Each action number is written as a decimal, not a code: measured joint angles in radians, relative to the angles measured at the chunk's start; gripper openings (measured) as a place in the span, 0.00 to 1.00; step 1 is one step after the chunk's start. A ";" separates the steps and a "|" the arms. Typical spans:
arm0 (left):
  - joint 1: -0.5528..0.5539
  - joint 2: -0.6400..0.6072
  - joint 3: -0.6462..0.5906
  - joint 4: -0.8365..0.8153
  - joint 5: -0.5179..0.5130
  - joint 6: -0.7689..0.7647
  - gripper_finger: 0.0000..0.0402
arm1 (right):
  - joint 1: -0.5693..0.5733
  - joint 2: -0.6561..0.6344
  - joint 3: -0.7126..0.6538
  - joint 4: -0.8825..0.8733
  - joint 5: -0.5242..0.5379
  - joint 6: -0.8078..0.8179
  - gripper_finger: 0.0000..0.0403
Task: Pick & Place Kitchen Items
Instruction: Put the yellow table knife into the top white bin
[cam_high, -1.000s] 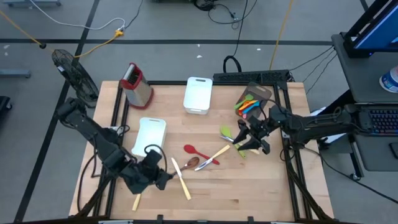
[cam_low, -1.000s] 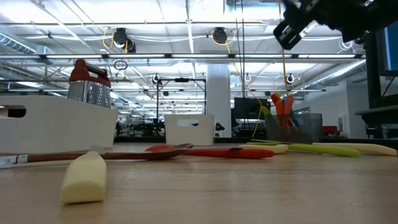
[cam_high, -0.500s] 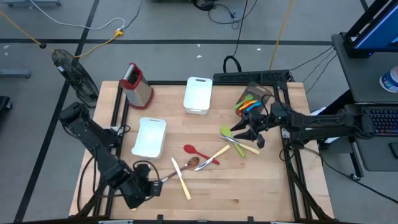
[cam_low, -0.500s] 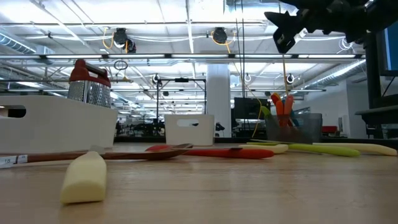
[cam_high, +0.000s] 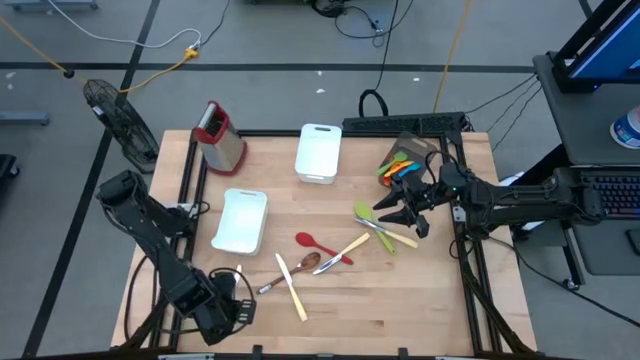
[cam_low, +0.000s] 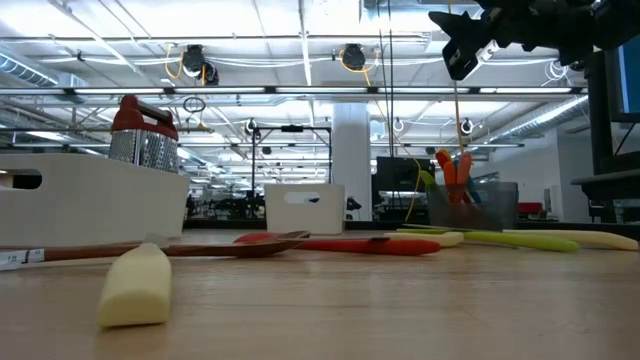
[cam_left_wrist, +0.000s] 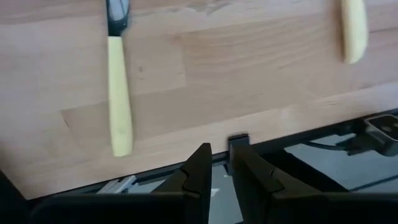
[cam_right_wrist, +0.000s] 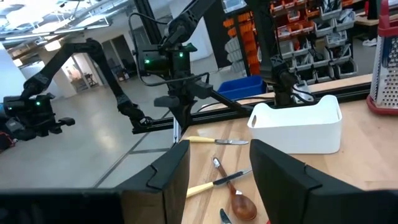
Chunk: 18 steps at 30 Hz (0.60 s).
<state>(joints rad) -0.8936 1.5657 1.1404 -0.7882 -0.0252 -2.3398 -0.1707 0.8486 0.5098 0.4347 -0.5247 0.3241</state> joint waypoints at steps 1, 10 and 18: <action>0.000 0.003 0.000 -0.007 0.006 0.001 0.16 | 0.000 0.000 0.000 0.000 0.000 0.000 0.40; -0.007 0.032 0.000 -0.030 0.088 0.001 0.16 | 0.000 0.000 0.000 -0.003 -0.003 0.003 0.40; -0.010 0.032 0.000 -0.050 0.069 0.028 0.17 | 0.000 0.000 0.000 -0.003 -0.003 0.004 0.40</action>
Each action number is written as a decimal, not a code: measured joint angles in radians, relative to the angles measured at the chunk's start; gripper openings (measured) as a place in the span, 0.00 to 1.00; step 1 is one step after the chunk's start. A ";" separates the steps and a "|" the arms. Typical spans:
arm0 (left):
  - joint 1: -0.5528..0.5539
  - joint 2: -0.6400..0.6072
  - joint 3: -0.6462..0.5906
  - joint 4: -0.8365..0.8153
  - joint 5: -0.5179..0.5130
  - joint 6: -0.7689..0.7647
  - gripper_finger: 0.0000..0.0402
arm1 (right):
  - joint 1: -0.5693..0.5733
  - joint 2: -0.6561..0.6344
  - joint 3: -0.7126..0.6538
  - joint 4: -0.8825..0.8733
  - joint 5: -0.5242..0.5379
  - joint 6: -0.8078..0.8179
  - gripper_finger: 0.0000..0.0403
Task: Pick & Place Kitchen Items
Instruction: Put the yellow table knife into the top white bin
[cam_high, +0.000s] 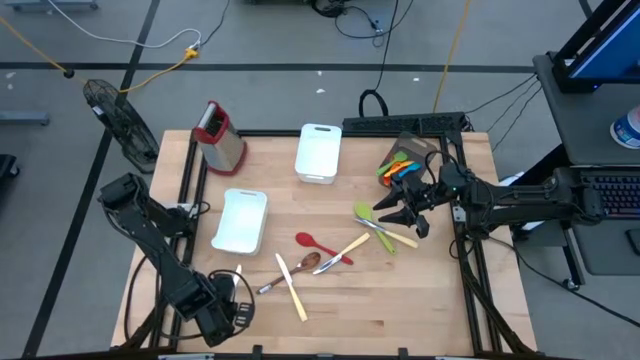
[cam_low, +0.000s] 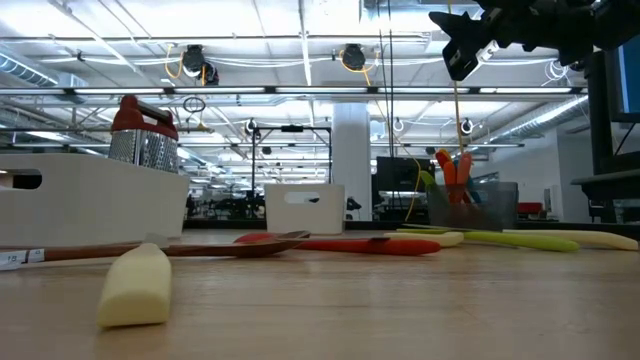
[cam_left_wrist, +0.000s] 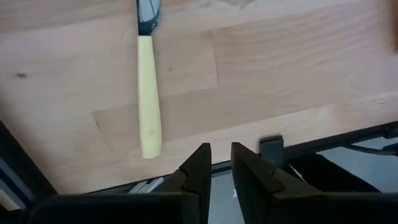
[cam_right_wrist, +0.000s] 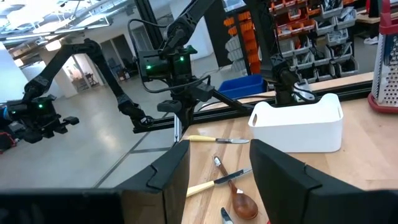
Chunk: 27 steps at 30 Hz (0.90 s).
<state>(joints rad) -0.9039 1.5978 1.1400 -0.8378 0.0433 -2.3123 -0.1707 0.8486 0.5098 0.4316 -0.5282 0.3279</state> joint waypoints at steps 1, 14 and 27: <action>0.000 0.000 0.000 -0.003 -0.001 -0.001 0.18 | 0.000 0.000 0.000 0.000 0.000 0.000 0.40; 0.000 0.000 0.000 -0.089 0.012 -0.019 0.51 | 0.000 0.000 0.000 0.000 0.000 0.000 0.40; -0.004 0.120 0.000 -0.090 0.154 -0.001 0.55 | 0.000 0.000 0.000 0.001 0.000 0.000 0.40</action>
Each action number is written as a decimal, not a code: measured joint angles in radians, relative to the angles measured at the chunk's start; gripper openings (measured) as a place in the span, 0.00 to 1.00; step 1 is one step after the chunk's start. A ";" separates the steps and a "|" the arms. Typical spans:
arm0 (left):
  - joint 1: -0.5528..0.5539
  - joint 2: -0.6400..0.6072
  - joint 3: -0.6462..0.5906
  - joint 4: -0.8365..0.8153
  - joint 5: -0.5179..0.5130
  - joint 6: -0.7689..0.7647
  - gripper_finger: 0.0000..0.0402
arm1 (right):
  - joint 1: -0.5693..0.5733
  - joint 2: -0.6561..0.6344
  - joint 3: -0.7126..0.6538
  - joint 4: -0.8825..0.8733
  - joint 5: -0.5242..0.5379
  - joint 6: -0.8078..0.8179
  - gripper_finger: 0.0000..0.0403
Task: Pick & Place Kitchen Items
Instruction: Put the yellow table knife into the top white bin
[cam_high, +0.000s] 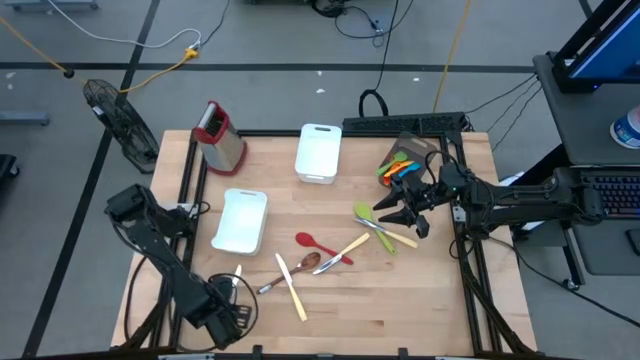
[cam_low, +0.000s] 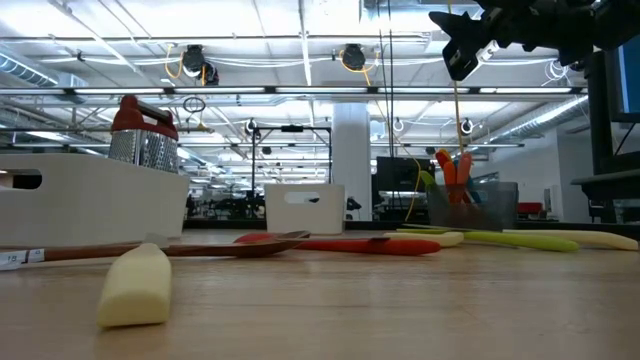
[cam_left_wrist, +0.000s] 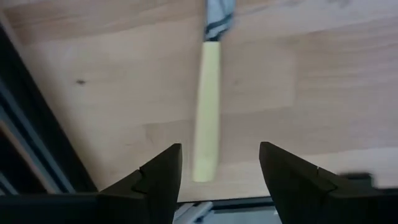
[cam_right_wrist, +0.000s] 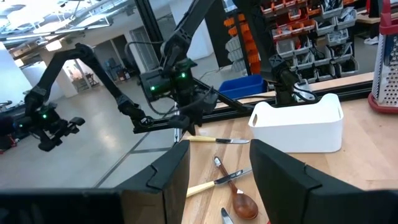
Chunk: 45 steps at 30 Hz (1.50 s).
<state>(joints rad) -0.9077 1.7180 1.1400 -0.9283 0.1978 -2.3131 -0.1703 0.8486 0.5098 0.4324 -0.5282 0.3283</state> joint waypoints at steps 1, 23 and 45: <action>0.000 0.010 0.000 0.004 0.008 0.000 0.55 | 0.000 0.000 0.000 0.000 0.000 0.000 0.40; -0.035 0.191 0.003 0.166 0.090 0.001 0.46 | 0.000 0.000 0.000 0.001 0.000 0.026 0.40; -0.040 0.147 0.006 0.175 -0.007 -0.030 0.14 | 0.000 0.000 0.000 0.004 0.000 0.027 0.40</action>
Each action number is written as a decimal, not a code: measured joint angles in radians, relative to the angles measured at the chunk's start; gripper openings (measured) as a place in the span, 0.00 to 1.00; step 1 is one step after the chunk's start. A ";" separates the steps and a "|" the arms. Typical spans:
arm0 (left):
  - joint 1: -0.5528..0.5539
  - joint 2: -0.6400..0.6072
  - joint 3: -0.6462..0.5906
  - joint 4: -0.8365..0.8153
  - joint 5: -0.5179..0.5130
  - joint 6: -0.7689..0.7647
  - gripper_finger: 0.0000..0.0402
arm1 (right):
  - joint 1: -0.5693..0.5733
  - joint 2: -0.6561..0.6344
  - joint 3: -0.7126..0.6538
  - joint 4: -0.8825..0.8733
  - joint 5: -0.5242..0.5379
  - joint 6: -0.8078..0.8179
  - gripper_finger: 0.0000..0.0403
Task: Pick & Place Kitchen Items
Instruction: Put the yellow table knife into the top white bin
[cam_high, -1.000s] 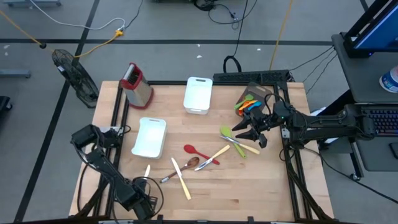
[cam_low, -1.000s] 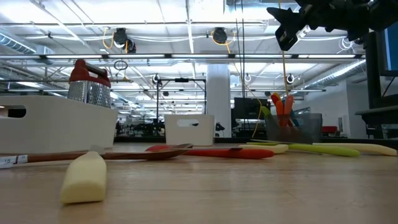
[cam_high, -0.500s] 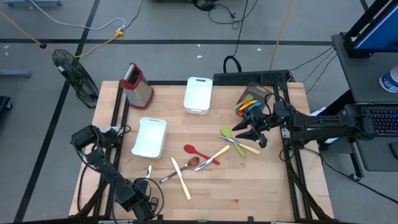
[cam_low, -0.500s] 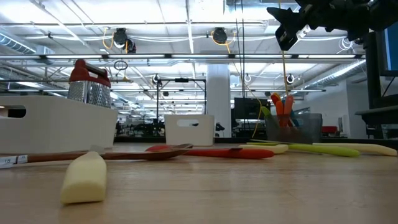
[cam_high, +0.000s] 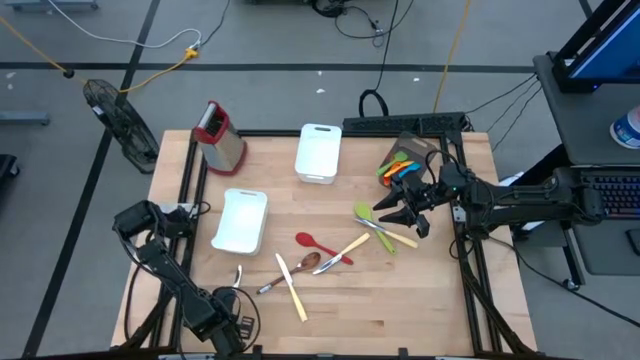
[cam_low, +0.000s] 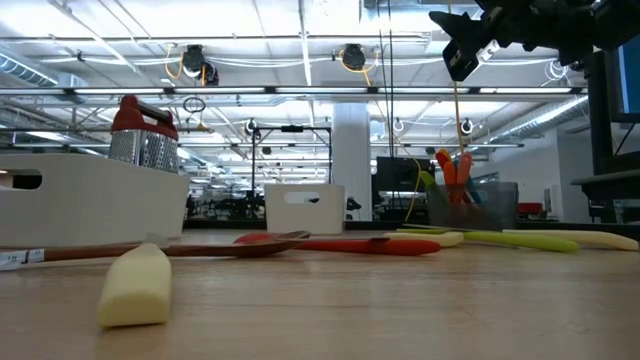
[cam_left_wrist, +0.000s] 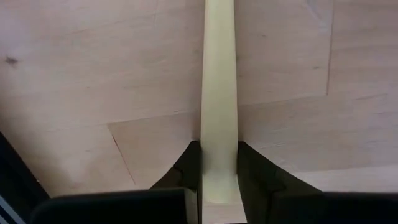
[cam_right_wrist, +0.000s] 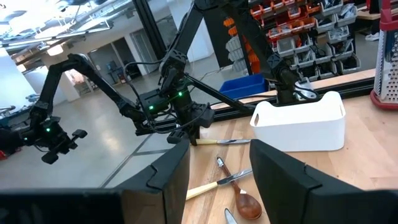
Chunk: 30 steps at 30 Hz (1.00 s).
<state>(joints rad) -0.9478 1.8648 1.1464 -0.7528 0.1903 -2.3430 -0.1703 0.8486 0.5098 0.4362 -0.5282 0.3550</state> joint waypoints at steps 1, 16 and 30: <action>0.000 -0.008 0.000 -0.009 -0.002 -0.001 0.14 | 0.000 0.000 0.000 0.000 0.000 0.000 0.40; -0.014 -0.183 0.002 0.041 -0.110 0.009 0.14 | 0.000 0.000 0.000 0.002 0.006 0.161 0.40; 0.154 -0.232 0.004 0.347 -0.435 0.363 0.14 | 0.002 0.001 0.000 0.008 0.005 0.236 0.40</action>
<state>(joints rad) -0.7942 1.6329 1.1500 -0.4057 -0.2451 -1.9799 -0.1679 0.8494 0.5098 0.4442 -0.5236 0.5911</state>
